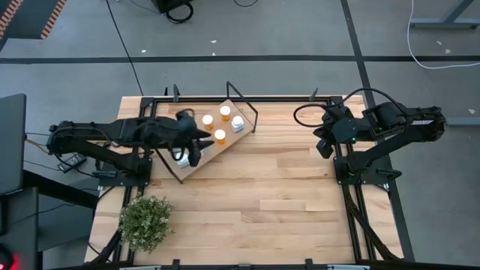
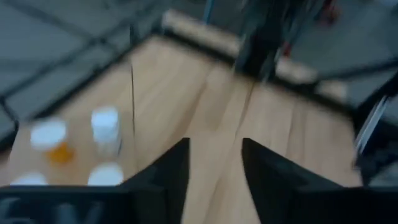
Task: Pick and place medicine bottles onto shelf by color
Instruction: Return To Home Position
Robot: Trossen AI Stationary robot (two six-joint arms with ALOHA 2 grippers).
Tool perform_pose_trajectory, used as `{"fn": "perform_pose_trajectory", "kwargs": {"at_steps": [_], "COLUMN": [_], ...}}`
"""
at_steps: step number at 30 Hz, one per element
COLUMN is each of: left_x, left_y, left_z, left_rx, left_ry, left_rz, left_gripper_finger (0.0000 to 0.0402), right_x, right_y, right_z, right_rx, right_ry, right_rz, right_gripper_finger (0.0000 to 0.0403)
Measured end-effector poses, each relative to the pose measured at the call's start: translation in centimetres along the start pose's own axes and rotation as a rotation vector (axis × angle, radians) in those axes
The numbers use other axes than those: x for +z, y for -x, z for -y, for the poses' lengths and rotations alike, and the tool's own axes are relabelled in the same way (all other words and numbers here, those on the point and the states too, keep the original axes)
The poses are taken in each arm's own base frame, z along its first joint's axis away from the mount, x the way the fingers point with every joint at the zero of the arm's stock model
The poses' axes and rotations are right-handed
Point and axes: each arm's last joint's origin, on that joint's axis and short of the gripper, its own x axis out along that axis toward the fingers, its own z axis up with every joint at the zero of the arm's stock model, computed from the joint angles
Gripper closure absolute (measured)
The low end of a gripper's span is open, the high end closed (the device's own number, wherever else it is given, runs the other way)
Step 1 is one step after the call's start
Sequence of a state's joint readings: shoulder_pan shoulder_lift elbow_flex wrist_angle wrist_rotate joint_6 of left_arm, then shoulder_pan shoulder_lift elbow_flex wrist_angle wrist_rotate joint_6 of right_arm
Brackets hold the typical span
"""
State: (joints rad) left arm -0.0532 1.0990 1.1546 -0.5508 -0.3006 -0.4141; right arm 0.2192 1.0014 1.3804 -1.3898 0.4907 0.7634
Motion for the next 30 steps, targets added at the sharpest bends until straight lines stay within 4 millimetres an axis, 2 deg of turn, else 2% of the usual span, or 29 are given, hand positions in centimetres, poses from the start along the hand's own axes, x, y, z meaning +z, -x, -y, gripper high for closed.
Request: {"fn": "perform_pose_trajectory", "kwargs": {"at_steps": [2,7,12,16,22,30], "left_x": [0.1,-2.2,-4.2,-6.5,-10.3,-13.4], "left_y": [0.8,3.0,5.8,7.4,7.8,8.7], "left_z": [-0.2,-2.0,-3.9,-5.6,-7.4,-9.0], "left_rx": [-0.014,-0.068,-0.329,-0.429,-0.486,-0.527], "left_ry": [0.022,0.070,0.172,0.231,0.292,0.300], "left_rz": [0.095,0.228,0.511,0.747,0.949,1.130], "left_gripper_finger": [0.0282,0.0387,0.0395,0.0397,0.0398,0.0399], "right_x": [-0.1,-0.1,-0.2,-0.1,-0.1,-0.2], "right_y": [0.0,0.0,0.0,0.0,0.0,0.0], "right_z": [0.0,0.0,0.0,0.1,0.1,0.0], "right_rx": [0.005,0.014,0.012,-0.004,-0.004,0.020], "right_ry": [-0.012,-0.040,-0.041,-0.035,-0.052,-0.154], "right_rz": [-0.015,-0.030,-0.032,-0.017,-0.017,-0.047], "right_gripper_finger": [0.0356,0.0356,0.0356,0.0356,0.0356,0.0356]}}
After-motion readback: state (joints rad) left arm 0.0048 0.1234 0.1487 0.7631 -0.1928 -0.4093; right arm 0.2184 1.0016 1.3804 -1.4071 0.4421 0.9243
